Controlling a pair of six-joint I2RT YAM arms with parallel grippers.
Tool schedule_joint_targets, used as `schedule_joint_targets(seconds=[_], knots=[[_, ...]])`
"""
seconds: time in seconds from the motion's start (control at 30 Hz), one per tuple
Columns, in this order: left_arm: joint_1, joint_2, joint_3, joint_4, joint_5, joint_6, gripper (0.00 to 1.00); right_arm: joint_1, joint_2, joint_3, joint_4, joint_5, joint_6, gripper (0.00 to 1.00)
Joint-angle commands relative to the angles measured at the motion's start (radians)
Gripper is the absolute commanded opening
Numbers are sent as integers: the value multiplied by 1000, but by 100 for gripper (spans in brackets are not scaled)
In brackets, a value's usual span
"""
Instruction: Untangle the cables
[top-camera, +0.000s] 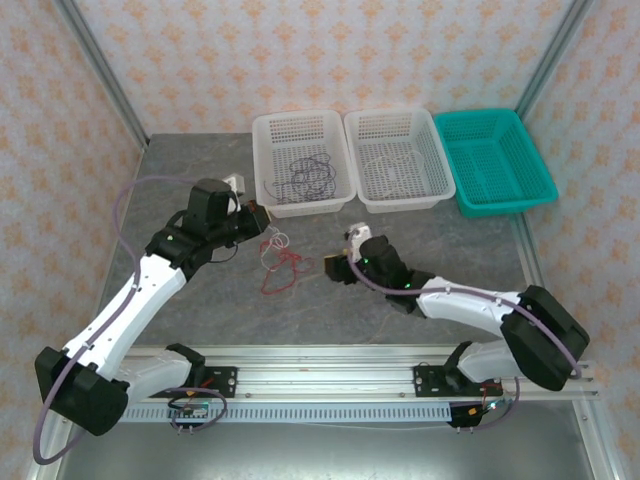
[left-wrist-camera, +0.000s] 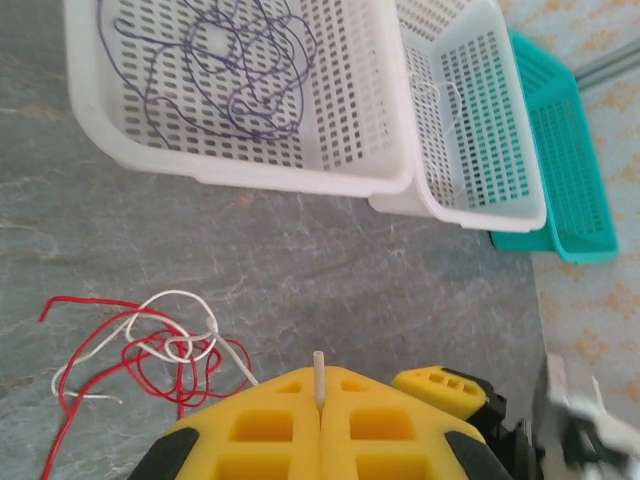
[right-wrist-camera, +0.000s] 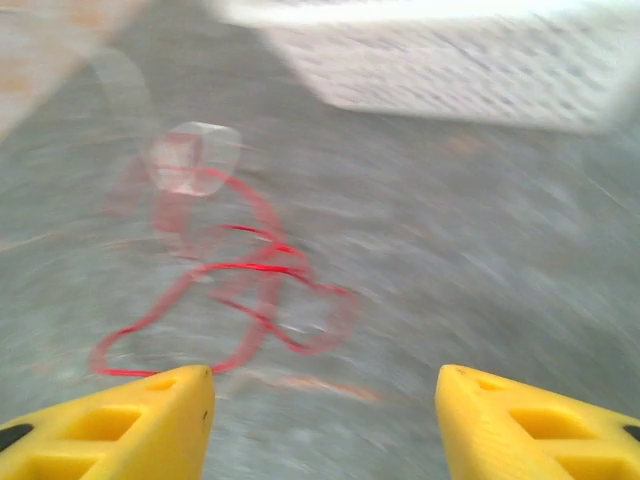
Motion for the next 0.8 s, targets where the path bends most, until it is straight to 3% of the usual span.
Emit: schedule_joint_targets(seconds=[0.0, 0.23, 0.33, 0.4, 0.47, 0.53, 0.63, 0.77], knots=[[-2, -13, 2, 54, 79, 37, 0, 41, 88, 31, 273, -61, -270, 62], [-18, -30, 6, 99, 139, 18, 0, 77, 426, 218, 649, -51, -369, 65], [-27, -33, 21, 103, 158, 15, 0, 81, 570, 308, 724, -66, -415, 61], [-28, -37, 40, 84, 157, 22, 0, 80, 648, 371, 728, 6, -421, 47], [-28, -57, 63, 68, 145, 29, 0, 80, 702, 408, 715, 100, -413, 21], [-25, -88, 91, 44, 103, 26, 0, 80, 723, 414, 685, 123, -408, 6], [2, -136, 145, 15, 34, 7, 0, 80, 713, 384, 604, 106, -342, 5], [83, -163, 227, 41, 49, -64, 0, 80, 711, 301, 609, 118, -226, 9]])
